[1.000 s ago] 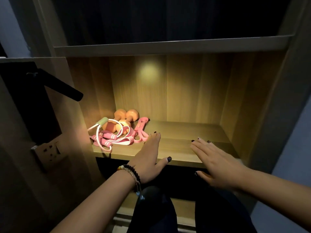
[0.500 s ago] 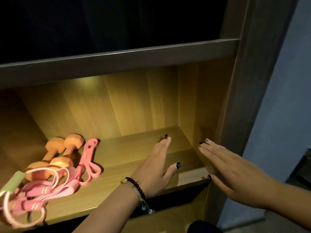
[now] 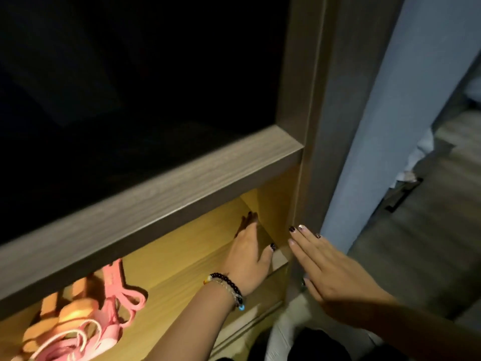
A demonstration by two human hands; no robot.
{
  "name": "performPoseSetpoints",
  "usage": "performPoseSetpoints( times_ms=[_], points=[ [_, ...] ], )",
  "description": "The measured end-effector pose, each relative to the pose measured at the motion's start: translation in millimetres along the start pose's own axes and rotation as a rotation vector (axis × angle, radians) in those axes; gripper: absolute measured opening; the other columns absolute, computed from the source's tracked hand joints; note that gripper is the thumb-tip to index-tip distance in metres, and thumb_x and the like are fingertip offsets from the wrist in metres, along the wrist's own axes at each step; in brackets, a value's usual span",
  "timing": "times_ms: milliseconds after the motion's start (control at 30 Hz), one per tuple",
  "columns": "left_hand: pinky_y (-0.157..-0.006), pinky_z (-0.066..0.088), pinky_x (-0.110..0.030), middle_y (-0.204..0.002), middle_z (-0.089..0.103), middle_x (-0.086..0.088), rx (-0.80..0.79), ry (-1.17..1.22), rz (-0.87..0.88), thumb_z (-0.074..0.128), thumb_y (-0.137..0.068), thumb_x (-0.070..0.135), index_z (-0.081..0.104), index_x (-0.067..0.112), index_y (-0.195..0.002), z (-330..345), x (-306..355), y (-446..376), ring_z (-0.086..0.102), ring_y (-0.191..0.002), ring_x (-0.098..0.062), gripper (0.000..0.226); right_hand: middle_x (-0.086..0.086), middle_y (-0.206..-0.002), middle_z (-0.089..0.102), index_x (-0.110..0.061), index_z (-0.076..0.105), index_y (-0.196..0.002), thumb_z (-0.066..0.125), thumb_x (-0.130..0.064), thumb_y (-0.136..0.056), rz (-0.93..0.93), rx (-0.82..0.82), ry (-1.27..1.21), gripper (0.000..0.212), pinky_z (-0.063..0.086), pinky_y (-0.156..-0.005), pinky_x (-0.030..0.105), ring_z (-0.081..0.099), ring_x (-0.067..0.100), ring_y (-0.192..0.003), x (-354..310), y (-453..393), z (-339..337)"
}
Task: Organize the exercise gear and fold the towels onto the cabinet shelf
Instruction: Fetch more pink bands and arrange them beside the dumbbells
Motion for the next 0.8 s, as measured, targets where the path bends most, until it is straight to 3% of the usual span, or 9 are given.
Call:
performPoseSetpoints(
  times_ms=[67,167,233,300,367,567,800],
  points=[
    [-0.111,0.012,-0.017,-0.16,0.013,0.002,-0.026,-0.015,-0.002,0.047,-0.098,0.036,0.007,0.019,-0.153,-3,12,0,0.016,-0.146,-0.011,0.07,0.016,-0.136,0.054,0.0,0.055,-0.13,0.084,-0.031,-0.062,0.082,-0.013,-0.044,0.079,0.034,-0.108,0.039,0.051,0.029,-0.126,4,14,-16],
    [-0.115,0.007,-0.02,-0.162,0.003,0.002,-0.087,-0.063,0.032,0.046,-0.098,0.034,0.0,0.017,-0.154,2,32,0,0.005,-0.148,-0.012,0.074,0.022,-0.134,0.053,0.007,0.05,-0.13,0.085,-0.02,-0.062,0.212,0.018,-0.085,0.08,0.029,-0.111,0.038,0.052,0.032,-0.124,14,39,-33],
    [-0.114,-0.001,-0.02,-0.162,-0.006,0.0,-0.148,-0.072,0.047,0.047,-0.098,0.03,-0.004,0.016,-0.154,12,46,1,-0.006,-0.148,-0.012,0.077,0.018,-0.141,0.045,0.003,0.04,-0.136,0.081,-0.023,-0.07,0.315,-0.022,-0.135,0.082,0.033,-0.109,0.035,0.05,0.026,-0.128,24,57,-37],
    [-0.113,-0.005,-0.021,-0.162,-0.01,-0.001,-0.205,-0.066,0.06,0.048,-0.097,0.028,-0.005,0.015,-0.153,23,63,2,-0.011,-0.148,-0.013,0.079,0.005,-0.155,0.013,-0.01,0.007,-0.146,0.062,-0.035,-0.088,0.424,-0.046,-0.259,0.083,0.02,-0.116,0.028,0.022,0.017,-0.145,37,74,-34],
    [-0.112,-0.005,-0.022,-0.162,-0.01,-0.001,-0.267,-0.068,0.084,0.05,-0.097,0.028,-0.007,0.015,-0.153,36,83,1,-0.011,-0.148,-0.014,0.081,-0.004,-0.154,-0.012,-0.02,-0.014,-0.144,0.047,-0.045,-0.095,0.514,-0.076,-0.33,0.082,0.007,-0.119,0.026,-0.004,0.013,-0.147,51,96,-33],
    [-0.111,-0.006,-0.021,-0.161,-0.015,0.003,-0.379,-0.073,0.217,0.052,-0.098,0.03,-0.012,0.018,-0.152,70,160,-22,-0.01,-0.147,-0.01,0.086,-0.008,-0.15,-0.019,-0.02,-0.016,-0.147,0.04,-0.051,-0.096,0.592,-0.1,-0.275,0.082,0.0,-0.118,0.028,-0.018,0.01,-0.141,116,130,-38],
    [-0.108,-0.009,-0.023,-0.16,-0.018,0.003,-0.334,-0.127,0.276,0.048,-0.097,0.026,-0.013,0.019,-0.152,100,236,-90,-0.014,-0.145,-0.009,0.082,-0.003,-0.158,-0.013,-0.021,-0.013,-0.149,0.041,-0.051,-0.095,0.658,-0.14,-0.31,0.082,-0.003,-0.112,0.027,-0.02,0.006,-0.137,226,138,-31]
  ],
)
Point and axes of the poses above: each hand's wrist, its own y-axis away from the middle knuckle, its own z-axis out of the palm, x = y × z, the point moved 6 cm from there along -y, towards the middle knuckle
